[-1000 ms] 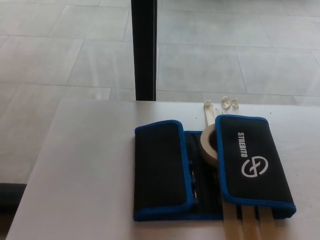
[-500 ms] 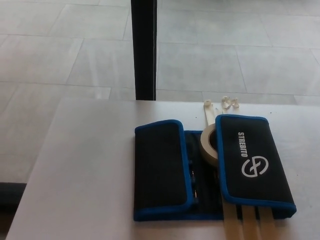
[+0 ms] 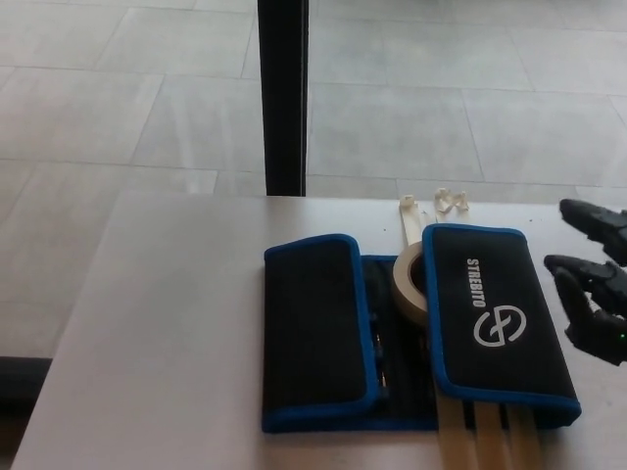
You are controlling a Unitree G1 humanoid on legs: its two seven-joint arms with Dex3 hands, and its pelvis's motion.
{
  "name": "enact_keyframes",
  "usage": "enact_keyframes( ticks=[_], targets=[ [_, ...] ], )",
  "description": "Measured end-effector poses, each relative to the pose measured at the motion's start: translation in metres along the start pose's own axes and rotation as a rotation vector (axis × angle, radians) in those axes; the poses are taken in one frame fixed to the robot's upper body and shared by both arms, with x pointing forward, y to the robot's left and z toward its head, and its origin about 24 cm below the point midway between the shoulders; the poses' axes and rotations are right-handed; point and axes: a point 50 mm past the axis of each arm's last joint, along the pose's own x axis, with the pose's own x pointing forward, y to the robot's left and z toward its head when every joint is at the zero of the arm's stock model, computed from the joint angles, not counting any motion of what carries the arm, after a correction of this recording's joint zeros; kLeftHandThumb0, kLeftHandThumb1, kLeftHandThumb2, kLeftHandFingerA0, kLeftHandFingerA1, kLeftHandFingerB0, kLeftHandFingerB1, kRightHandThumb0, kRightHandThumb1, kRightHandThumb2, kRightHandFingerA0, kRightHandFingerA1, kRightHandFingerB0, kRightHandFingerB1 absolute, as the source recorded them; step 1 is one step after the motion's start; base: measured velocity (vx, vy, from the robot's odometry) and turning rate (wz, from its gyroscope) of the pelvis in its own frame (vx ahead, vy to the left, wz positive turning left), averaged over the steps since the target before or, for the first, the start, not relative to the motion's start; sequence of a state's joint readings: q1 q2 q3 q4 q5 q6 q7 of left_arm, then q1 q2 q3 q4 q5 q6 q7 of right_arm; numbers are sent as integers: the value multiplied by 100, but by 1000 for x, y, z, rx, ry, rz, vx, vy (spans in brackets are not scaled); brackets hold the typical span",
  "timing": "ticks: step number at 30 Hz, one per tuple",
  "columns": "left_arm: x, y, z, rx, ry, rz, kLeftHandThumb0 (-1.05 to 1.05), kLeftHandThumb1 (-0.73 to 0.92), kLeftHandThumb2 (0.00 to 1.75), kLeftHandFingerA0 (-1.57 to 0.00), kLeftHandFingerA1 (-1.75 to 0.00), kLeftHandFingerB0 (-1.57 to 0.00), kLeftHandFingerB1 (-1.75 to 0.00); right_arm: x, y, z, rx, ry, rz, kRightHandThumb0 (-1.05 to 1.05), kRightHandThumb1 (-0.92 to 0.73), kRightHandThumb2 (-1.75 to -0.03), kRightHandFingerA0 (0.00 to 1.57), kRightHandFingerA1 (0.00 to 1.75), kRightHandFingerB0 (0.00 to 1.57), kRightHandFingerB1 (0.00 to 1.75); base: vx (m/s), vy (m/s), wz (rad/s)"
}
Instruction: The robot uses its right hand to open a black folded toolkit cover kept in the middle of the desk
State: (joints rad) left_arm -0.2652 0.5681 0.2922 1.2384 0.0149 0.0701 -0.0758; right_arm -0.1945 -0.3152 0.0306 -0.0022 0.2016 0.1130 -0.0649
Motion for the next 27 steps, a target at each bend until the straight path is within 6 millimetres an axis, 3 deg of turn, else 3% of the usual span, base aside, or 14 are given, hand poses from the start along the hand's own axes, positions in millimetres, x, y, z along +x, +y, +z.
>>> enact_keyframes(
  ticks=[1,7,8,10,11,13,14,17,18,19,21,22,25,27],
  targets=[
    [0,0,0,-1,-1,0,-73,3,117,-58,-109,-16,-86,0,2,-1,-38,5,27,-45,-59,-57,42,51,44,36,0,0,0],
    [0,-1,3,-4,-5,-1,-67,2,115,-59,-108,-5,-79,-2,8,-9,-229,30,147,-38,-61,-58,34,50,41,39,0,0,0],
    [0,-1,3,-4,-6,-1,-104,22,144,-50,-115,-12,-96,-2,8,-11,-264,33,166,-49,-63,-59,36,47,42,35,0,0,0],
    [0,-1,3,-4,-7,-1,-103,21,143,-51,-116,-13,-96,-2,8,-13,-320,40,186,-50,-63,-59,38,51,44,36,0,0,0],
    [0,-1,4,-4,-8,-1,-105,21,144,-51,-118,-16,-100,-2,7,-14,-349,45,194,-61,-51,-88,36,61,37,50,0,0,0],
    [0,-1,4,-5,-10,-2,-95,9,146,-51,-127,-33,-120,-3,6,-17,-400,55,211,-52,-64,-60,40,58,46,37,0,0,0],
    [0,-1,5,-5,-10,-2,-105,24,144,-58,-121,-15,-98,-3,6,-19,-425,60,219,-52,-64,-60,40,58,46,37,0,0,0],
    [1,-1,5,-6,-12,-2,-92,7,147,-51,-125,-27,-116,-4,6,-23,-502,72,247,-54,-65,-60,41,55,45,37,0,0,0],
    [1,-1,5,-6,-12,-2,-64,2,113,-55,-103,-7,-79,-4,6,-24,-516,74,253,-54,-65,-60,41,55,46,37,0,0,0],
    [1,-1,6,-6,-12,-2,-98,10,139,-56,-120,-27,-105,-4,6,-25,-541,74,261,-55,-66,-60,39,55,45,37,0,0,0],
    [1,-1,6,-6,-13,-2,-95,6,147,-51,-129,-26,-121,-3,8,-25,-586,68,278,-55,-66,-60,38,55,45,37,0,0,0],
    [1,-1,6,-6,-13,-2,-99,22,140,-50,-112,-10,-92,-3,8,-25,-601,65,283,-54,-66,-60,37,54,45,37,0,0,0],
    [1,-1,6,-6,-13,-3,-103,26,145,-57,-121,-8,-95,-1,11,-26,-668,53,310,-54,-67,-60,37,54,46,37,0,0,0],
    [1,-1,6,-6,-14,-3,-69,1,114,-67,-113,-10,-83,0,13,-27,-709,43,325,-54,-66,-61,36,52,45,38,0,0,0]
  ],
)
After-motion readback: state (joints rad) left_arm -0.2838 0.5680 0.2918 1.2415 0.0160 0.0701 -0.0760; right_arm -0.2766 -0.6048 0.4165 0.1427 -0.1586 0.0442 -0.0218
